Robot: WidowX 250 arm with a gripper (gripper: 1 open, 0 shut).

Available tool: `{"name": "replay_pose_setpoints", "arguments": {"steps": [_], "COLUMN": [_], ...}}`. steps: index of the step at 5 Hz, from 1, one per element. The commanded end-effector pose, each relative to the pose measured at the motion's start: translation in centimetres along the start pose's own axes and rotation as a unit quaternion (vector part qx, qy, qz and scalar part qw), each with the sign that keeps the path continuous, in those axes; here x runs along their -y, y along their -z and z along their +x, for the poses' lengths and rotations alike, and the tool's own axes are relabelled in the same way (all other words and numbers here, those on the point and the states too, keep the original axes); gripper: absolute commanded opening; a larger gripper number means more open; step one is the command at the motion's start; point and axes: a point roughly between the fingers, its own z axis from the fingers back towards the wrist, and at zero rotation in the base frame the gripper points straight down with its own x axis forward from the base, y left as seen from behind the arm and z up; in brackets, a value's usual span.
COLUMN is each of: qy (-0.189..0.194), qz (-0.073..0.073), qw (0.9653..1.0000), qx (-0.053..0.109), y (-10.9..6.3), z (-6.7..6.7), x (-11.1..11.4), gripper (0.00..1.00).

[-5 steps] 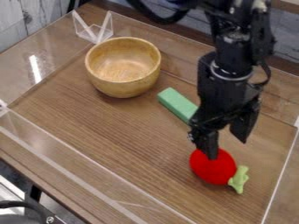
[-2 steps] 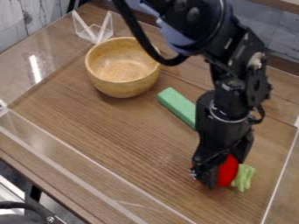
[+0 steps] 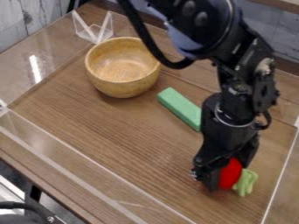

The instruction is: Move the red fruit to the left side of the table

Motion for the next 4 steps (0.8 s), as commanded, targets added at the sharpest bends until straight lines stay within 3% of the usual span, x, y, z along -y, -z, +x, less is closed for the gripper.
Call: {"name": "replay_pose_setpoints", "arguments": {"steps": [1,2,3,4], "qy": [-0.007,-0.016,-0.028,0.007], "qz": [-0.038,-0.041,-0.039,-0.041], "qw": [0.9993,0.9990,0.9988,0.9992], "qx": [0.002,0.005,0.004,0.001], "y": [-2.1,-0.2,0.5,0.5], "z": [-0.3,-1.1,-1.5,-0.7], "x": [1.4,2.5,3.4,3.3], "gripper": [1.00,1.00,1.00,0.00]}}
